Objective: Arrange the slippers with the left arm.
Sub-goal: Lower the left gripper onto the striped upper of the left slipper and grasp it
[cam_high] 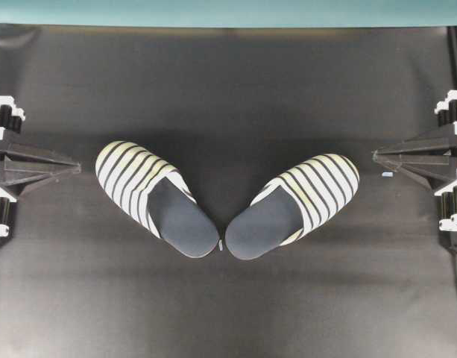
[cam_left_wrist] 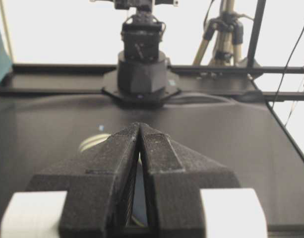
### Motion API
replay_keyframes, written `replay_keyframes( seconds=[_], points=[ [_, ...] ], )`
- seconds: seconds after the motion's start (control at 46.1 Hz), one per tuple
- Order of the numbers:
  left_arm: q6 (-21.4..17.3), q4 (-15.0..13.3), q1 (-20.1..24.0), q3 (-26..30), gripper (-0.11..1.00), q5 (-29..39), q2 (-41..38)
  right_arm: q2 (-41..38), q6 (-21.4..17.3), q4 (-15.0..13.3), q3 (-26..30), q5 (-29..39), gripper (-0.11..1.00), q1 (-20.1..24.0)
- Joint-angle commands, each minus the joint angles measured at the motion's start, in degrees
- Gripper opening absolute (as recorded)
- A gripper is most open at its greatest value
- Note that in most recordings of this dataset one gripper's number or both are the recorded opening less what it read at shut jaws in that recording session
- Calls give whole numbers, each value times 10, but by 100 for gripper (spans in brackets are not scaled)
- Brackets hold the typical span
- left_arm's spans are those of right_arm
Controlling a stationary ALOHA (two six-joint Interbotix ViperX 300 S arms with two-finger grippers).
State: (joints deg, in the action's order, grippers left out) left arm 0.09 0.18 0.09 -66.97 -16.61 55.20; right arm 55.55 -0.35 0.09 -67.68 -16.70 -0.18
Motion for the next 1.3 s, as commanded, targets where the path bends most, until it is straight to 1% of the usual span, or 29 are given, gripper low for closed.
replay_keyframes(
  seconds=[0.0, 0.022, 0.065, 0.109, 0.152, 0.239, 0.304, 0.391, 0.412, 0.499, 0.608, 0.738, 0.89, 0.955, 1.063, 1.172, 1.28],
  points=[
    [18, 22, 0, 18, 5, 18, -11, -5, 4, 1, 4, 0, 4, 3],
    [18, 23, 1, 22, 5, 26, -13, -4, 4, 2, 3, 4, 4, 1],
    [23, 23, 3, 31, 9, 44, -22, -4, 4, 2, 2, 16, 6, -3],
    [26, 23, 7, 40, 5, 64, -35, -2, 4, 2, 2, 33, 1, -6],
    [27, 23, 10, 48, 0, 79, -47, 0, 4, 2, 1, 54, 0, -11],
    [31, 23, 15, 63, 0, 108, -72, 4, 3, 4, 2, 76, 0, -17],
    [42, 23, 27, 75, 0, 128, -93, 7, 4, 4, 2, 87, 0, -17],
    [71, 23, 41, 89, 0, 150, -119, 8, 4, 4, 2, 94, 0, -17],
    [88, 23, 47, 95, 0, 162, -128, 9, 4, 5, 2, 94, 0, -17],
    [133, 23, 62, 115, 0, 201, -157, 11, 4, 5, 2, 94, 0, -18],
    [184, 23, 76, 151, 0, 274, -200, 10, 4, 5, 2, 95, 0, -20],
    [221, 24, 77, 204, 0, 357, -255, 11, 4, 4, 1, 93, 0, -20],
    [231, 24, 74, 260, 0, 445, -324, 12, 4, 5, 1, 89, 0, -20],
    [230, 24, 74, 287, 0, 488, -357, 15, 4, 5, 0, 89, 0, -20],
    [232, 24, 71, 324, 1, 540, -395, 19, 3, 4, -3, 89, 0, -19],
    [243, 24, 64, 355, 3, 566, -427, 24, 0, 8, -4, 89, 0, -18],
    [258, 24, 62, 370, 13, 572, -444, 32, -6, 11, -4, 91, 0, -14]
  ],
)
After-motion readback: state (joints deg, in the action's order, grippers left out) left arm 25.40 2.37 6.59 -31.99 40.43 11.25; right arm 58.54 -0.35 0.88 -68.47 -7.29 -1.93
